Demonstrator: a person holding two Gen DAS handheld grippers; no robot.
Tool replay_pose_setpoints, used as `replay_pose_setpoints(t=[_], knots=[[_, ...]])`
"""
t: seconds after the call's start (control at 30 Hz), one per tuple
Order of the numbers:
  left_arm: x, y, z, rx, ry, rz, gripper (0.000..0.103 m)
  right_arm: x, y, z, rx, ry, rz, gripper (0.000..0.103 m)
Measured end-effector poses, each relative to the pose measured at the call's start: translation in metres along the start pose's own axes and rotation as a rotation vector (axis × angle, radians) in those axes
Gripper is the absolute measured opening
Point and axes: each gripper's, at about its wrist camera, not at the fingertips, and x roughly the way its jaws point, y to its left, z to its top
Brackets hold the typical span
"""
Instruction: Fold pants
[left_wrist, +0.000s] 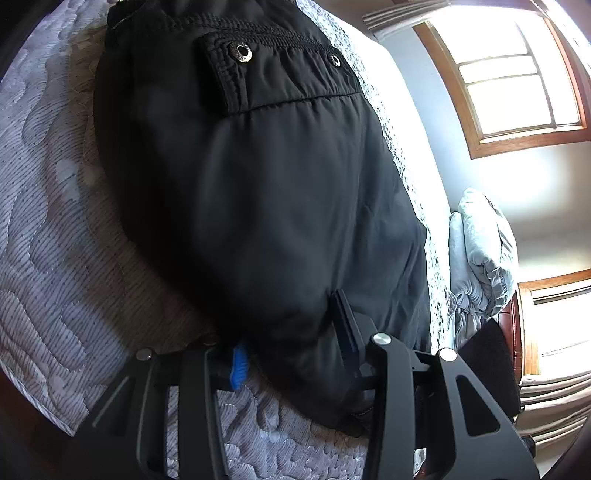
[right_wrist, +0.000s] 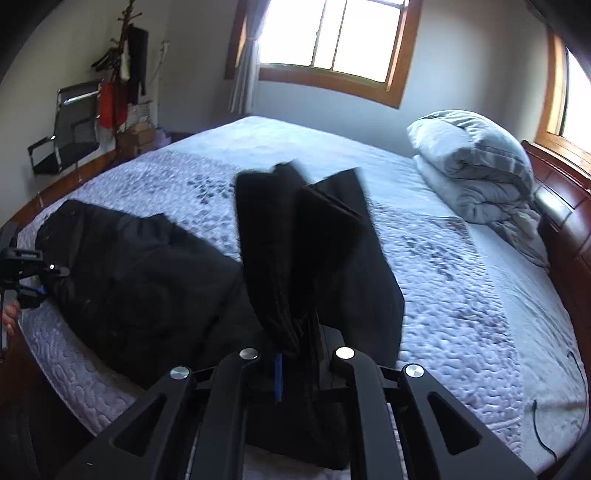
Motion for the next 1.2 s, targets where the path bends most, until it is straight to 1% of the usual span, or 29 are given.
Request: replay_pose_setpoints(t=[0.1, 0.2, 0.37, 0.43, 0.5, 0.73, 0.8, 0.97, 1.0, 1.03, 1.07, 1.1, 1.13, 1.2], knots=[[0.001, 0.000, -0.001, 0.000, 0.000, 0.000, 0.040, 0.014, 0.023, -0.002, -0.049, 0.032, 0.014, 0.010], [0.001, 0.001, -0.001, -0.001, 0.002, -0.002, 0.041, 0.027, 0.044, -0.009, -0.107, 0.067, 0.009, 0.010], [0.002, 0.001, -0.003, -0.004, 0.005, -0.003, 0.043, 0.038, 0.074, -0.021, -0.203, 0.090, 0.005, 0.010], [0.003, 0.001, -0.004, -0.003, 0.003, -0.001, 0.043, 0.037, 0.082, -0.024, -0.238, 0.073, 0.007, 0.010], [0.003, 0.001, -0.005, 0.000, 0.001, 0.001, 0.045, 0.039, 0.089, -0.024, -0.246, 0.069, 0.011, 0.010], [0.004, 0.000, -0.006, -0.003, 0.003, 0.001, 0.047, 0.044, 0.111, -0.027, -0.327, 0.063, 0.068, 0.010], [0.004, 0.001, -0.006, -0.006, 0.003, 0.001, 0.048, 0.046, 0.117, -0.032, -0.366, 0.069, 0.084, 0.010], [0.003, 0.000, -0.007, -0.004, 0.001, 0.001, 0.049, 0.059, 0.126, -0.048, -0.404, 0.095, 0.104, 0.012], [0.003, 0.000, -0.007, -0.005, 0.001, 0.000, 0.049, 0.060, 0.127, -0.050, -0.411, 0.098, 0.103, 0.014], [0.003, 0.001, -0.007, -0.007, 0.002, -0.002, 0.049, 0.061, 0.128, -0.052, -0.419, 0.104, 0.106, 0.023], [0.003, 0.001, -0.007, -0.009, 0.003, -0.004, 0.049, 0.061, 0.128, -0.054, -0.424, 0.112, 0.120, 0.030], [0.003, 0.001, -0.007, -0.012, 0.004, -0.006, 0.050, 0.059, 0.129, -0.056, -0.426, 0.117, 0.147, 0.042], [0.003, 0.001, -0.007, -0.015, 0.006, -0.007, 0.050, 0.055, 0.129, -0.058, -0.421, 0.117, 0.177, 0.051], [0.003, 0.002, -0.007, -0.018, 0.008, -0.011, 0.050, 0.043, 0.125, -0.057, -0.390, 0.107, 0.235, 0.057]])
